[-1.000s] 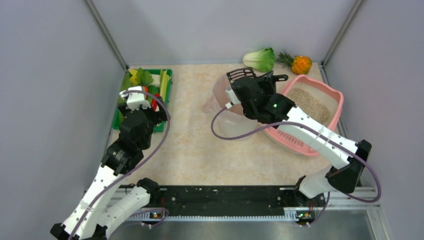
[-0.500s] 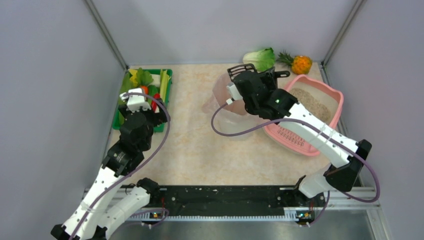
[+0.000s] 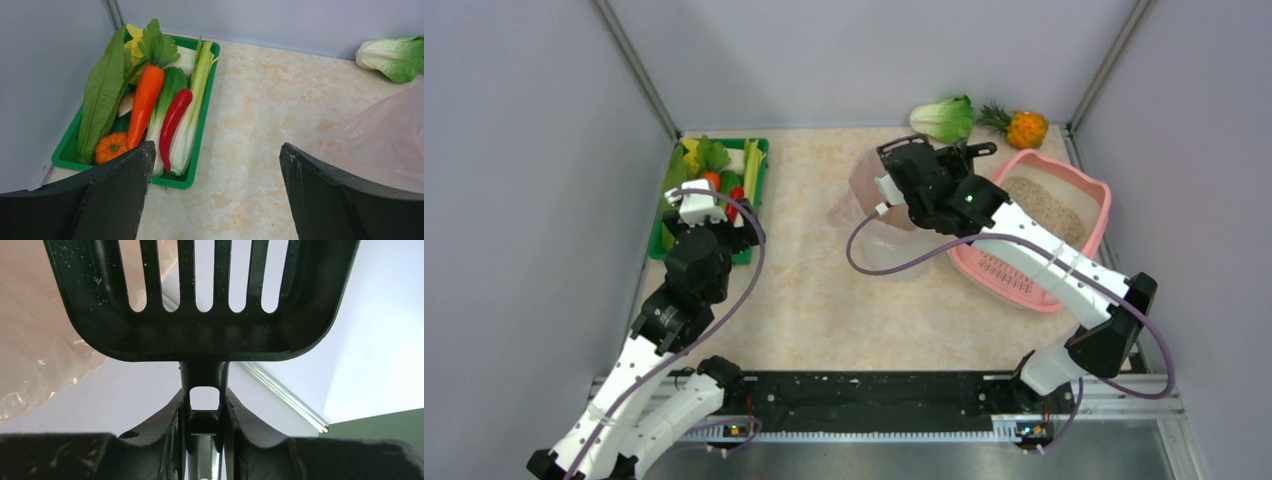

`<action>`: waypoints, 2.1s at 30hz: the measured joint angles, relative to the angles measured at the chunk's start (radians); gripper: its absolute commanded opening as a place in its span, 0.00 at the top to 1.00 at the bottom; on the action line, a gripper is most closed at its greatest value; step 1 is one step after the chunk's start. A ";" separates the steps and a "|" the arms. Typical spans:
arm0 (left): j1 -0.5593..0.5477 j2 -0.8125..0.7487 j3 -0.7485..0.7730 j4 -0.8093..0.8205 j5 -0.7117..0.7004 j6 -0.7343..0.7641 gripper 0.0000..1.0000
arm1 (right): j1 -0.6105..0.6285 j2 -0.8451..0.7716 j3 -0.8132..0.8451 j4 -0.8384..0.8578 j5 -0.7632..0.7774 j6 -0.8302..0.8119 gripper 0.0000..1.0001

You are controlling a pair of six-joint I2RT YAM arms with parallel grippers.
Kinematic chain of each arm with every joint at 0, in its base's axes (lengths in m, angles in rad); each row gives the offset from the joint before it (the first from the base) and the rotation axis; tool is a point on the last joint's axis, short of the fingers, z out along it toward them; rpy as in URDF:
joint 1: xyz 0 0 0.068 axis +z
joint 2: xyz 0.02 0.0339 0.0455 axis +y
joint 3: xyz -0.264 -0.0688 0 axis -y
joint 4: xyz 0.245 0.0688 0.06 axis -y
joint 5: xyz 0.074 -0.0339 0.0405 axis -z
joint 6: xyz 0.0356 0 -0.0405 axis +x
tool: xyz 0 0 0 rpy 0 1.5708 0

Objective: Clean the litter box

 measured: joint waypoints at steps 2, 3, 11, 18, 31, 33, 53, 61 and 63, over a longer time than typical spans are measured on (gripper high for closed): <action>0.000 -0.003 -0.003 0.008 0.000 0.000 0.01 | -0.005 0.002 0.002 0.011 0.000 0.002 1.00; 0.000 -0.005 -0.004 0.009 0.000 0.000 0.01 | -0.006 0.003 0.002 0.005 -0.002 0.003 1.00; 0.000 -0.010 -0.007 0.019 0.001 0.000 0.01 | -0.094 0.001 -0.014 0.079 0.040 -0.005 1.00; 0.000 -0.010 -0.007 0.028 0.000 0.000 0.01 | -0.082 -0.034 -0.072 0.170 0.052 -0.062 1.00; 0.000 0.004 -0.007 0.029 0.000 -0.001 0.01 | -0.041 -0.069 -0.113 0.238 0.034 -0.106 1.00; 0.000 0.008 -0.007 0.029 0.001 -0.001 0.01 | -0.037 -0.079 -0.114 0.260 0.034 -0.111 1.00; 0.000 0.062 0.070 0.027 0.177 -0.074 0.01 | -0.060 -0.109 0.148 -0.164 -0.370 0.645 1.00; 0.000 0.090 0.113 -0.002 0.351 -0.110 0.02 | -0.058 -0.128 0.177 -0.350 -0.687 0.933 1.00; 0.000 0.090 0.121 -0.015 0.408 -0.116 0.02 | -0.047 -0.129 0.197 -0.381 -0.741 0.982 1.00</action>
